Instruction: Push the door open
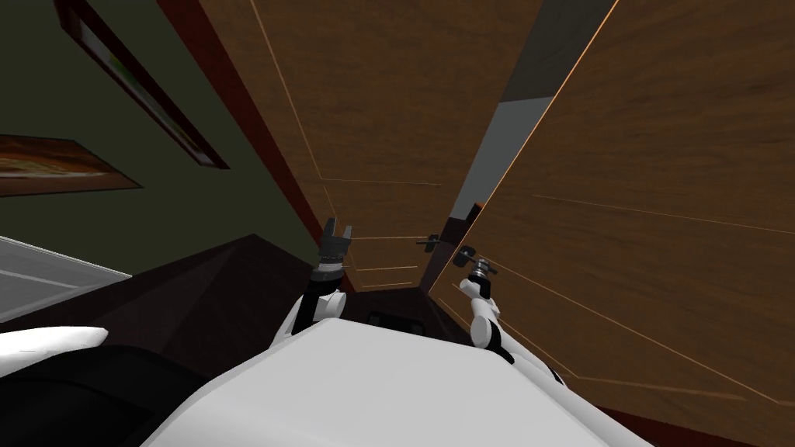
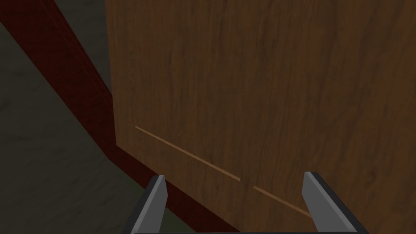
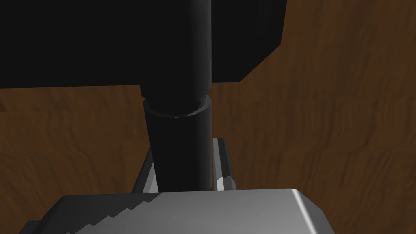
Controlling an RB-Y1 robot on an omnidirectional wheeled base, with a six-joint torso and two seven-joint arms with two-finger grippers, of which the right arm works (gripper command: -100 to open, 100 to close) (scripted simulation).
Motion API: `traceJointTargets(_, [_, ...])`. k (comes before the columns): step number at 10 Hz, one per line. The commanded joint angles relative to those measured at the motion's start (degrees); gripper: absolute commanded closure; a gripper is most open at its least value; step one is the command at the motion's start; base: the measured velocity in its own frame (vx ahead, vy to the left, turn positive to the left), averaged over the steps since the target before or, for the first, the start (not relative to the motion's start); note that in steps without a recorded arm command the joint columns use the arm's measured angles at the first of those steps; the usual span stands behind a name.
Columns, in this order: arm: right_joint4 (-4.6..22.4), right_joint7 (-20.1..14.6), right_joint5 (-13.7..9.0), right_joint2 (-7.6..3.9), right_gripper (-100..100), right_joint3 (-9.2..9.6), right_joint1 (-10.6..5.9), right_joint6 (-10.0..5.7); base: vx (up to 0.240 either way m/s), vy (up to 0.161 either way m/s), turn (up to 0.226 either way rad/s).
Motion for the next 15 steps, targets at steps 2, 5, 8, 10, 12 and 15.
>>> traceJointTargets(2, [-3.78,0.35,-0.18,-0.11,100,-0.76,1.09,1.56,0.002,-0.002,0.000])
traceJointTargets(5, [-4.00,3.26,-1.76,-0.72,100,-5.66,1.51,1.68,0.028,-0.005,0.184])
traceJointTargets(8, [-4.07,4.19,-2.26,-0.92,100,-7.50,1.65,1.72,0.037,-0.010,0.093])
traceJointTargets(10, [-4.13,5.01,-2.71,-1.09,100,-8.95,1.76,1.75,0.016,-0.004,0.084])
traceJointTargets(12, [-4.19,5.84,-3.16,-1.26,100,-10.39,1.88,1.79,0.008,-0.003,0.071])
traceJointTargets(15, [-4.36,8.03,-4.35,-1.71,100,-14.24,2.19,1.88,0.029,-0.008,0.192])
